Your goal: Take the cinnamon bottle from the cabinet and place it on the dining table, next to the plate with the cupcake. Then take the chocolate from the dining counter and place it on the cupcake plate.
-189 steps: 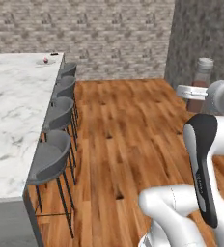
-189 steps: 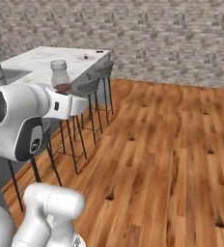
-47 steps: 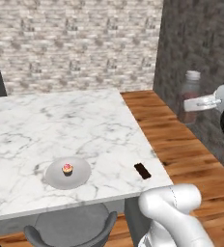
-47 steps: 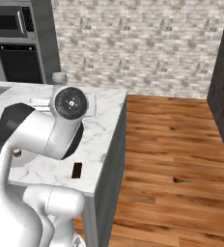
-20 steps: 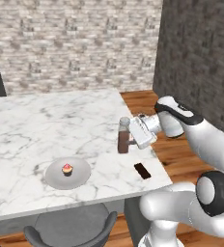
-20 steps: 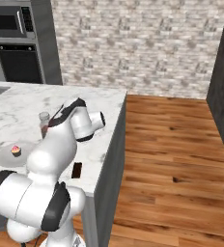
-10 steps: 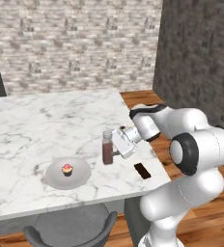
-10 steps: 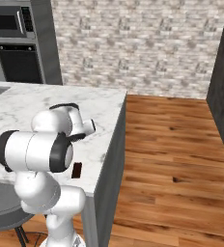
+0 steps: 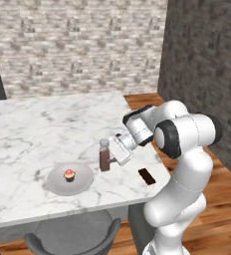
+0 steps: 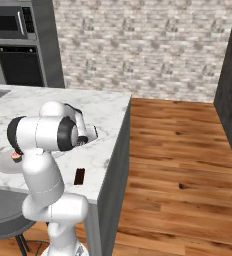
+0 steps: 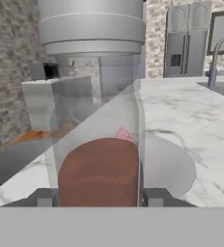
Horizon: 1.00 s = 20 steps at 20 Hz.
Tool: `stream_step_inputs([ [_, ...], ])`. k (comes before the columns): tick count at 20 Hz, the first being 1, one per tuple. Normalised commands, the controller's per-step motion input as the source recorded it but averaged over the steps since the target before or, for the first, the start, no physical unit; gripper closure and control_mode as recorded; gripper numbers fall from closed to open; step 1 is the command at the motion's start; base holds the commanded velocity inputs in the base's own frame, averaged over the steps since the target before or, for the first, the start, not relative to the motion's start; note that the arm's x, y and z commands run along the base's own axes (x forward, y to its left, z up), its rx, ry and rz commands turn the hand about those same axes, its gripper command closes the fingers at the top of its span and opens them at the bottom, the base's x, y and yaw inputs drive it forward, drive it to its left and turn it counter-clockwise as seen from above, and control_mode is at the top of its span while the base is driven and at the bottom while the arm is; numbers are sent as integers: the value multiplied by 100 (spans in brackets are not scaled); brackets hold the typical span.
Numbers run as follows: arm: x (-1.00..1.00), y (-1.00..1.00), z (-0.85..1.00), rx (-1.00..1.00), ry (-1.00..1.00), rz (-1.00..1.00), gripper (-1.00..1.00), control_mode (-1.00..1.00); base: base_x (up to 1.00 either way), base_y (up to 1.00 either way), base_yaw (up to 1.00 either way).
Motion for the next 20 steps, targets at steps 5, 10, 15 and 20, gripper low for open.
stream_step_inputs([
  [5,26,20,-38,-3,-1,0,100,-100,0,0,0],
  [10,21,22,-24,-4,-5,0,100,-100,0,0,0],
  [15,9,5,-39,-1,0,0,100,-100,0,0,0],
  [20,-1,0,-14,0,-3,0,-100,-100,0,0,0],
])
